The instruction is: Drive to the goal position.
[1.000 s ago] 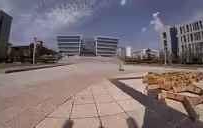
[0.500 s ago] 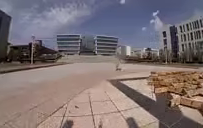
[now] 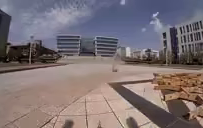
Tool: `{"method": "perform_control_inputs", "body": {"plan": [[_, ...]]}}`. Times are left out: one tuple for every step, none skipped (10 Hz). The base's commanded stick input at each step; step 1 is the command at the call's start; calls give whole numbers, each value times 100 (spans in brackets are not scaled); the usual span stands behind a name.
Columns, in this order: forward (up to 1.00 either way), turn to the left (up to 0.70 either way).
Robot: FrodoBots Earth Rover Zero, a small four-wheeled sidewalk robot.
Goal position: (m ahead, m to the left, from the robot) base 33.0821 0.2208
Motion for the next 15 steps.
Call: {"method": "perform_control_inputs", "body": {"plan": [[70,-30],[70,-30],[70,-31],[70,0],[70,0],[70,0],[70,0],[70,0],[70,0],[70,0],[70,0],[70,0],[70,0],[70,0],[70,0]]}}
